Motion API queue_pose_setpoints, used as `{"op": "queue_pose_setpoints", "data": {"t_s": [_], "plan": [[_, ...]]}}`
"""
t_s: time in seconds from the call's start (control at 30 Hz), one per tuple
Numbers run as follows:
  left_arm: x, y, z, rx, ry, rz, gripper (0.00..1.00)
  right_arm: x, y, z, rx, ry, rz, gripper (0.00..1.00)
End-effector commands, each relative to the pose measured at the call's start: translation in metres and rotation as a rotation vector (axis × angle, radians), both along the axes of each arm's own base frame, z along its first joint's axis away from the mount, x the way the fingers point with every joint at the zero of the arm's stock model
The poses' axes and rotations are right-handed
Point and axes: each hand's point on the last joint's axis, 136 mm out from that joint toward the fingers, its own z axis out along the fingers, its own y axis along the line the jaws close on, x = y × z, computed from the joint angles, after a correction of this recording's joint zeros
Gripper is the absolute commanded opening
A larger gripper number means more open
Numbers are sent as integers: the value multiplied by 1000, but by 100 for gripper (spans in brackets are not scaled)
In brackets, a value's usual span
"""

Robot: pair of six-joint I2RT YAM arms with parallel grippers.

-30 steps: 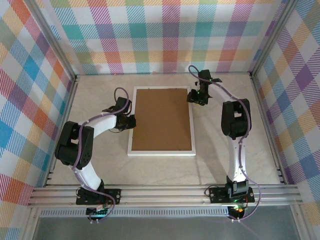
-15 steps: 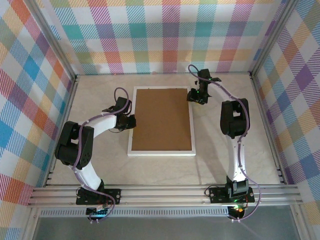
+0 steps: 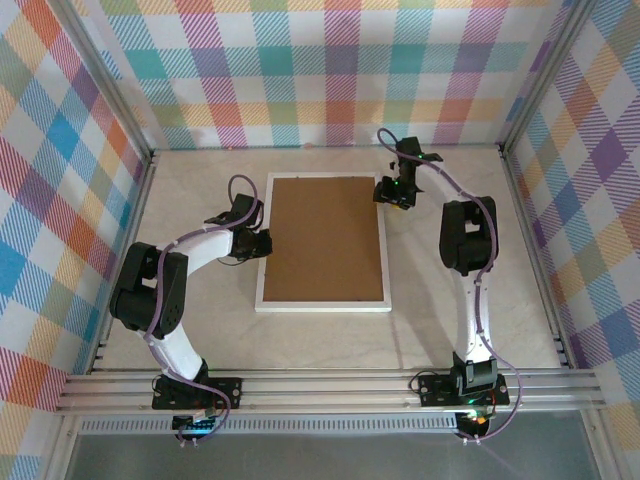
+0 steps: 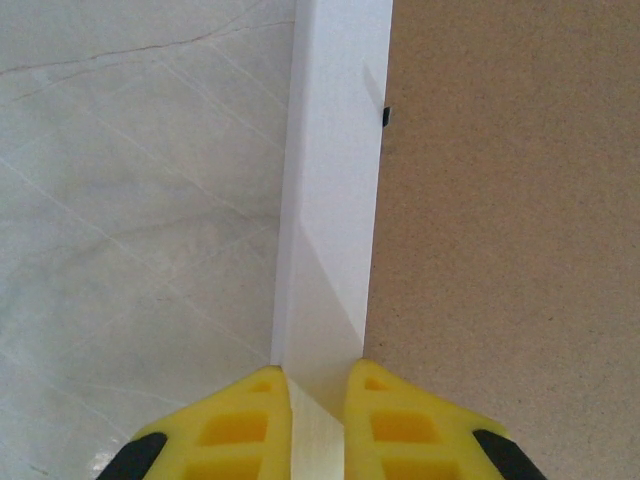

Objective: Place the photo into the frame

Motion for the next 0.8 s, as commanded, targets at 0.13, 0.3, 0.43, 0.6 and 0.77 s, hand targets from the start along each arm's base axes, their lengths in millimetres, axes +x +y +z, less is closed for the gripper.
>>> {"op": "queue_pose_setpoints", "data": {"t_s": [0.13,0.3,0.43,0.6,0.77], "plan": [[-24,-8,-16,2,109,-41,14,-49,15,-58,-97,231,51,53],[-23,-10,-17,-3,105,-42,14,-56,22,-66,-112,253,60,54],[-23,-12,-17,-9,106,-46,13,-64,29,-74,-129,280,71,56],[-22,-13,-17,-12,102,-47,14,-72,35,-79,-167,298,84,57],[-22,-14,-17,-18,103,-47,13,-73,36,-77,-226,296,103,60]]}}
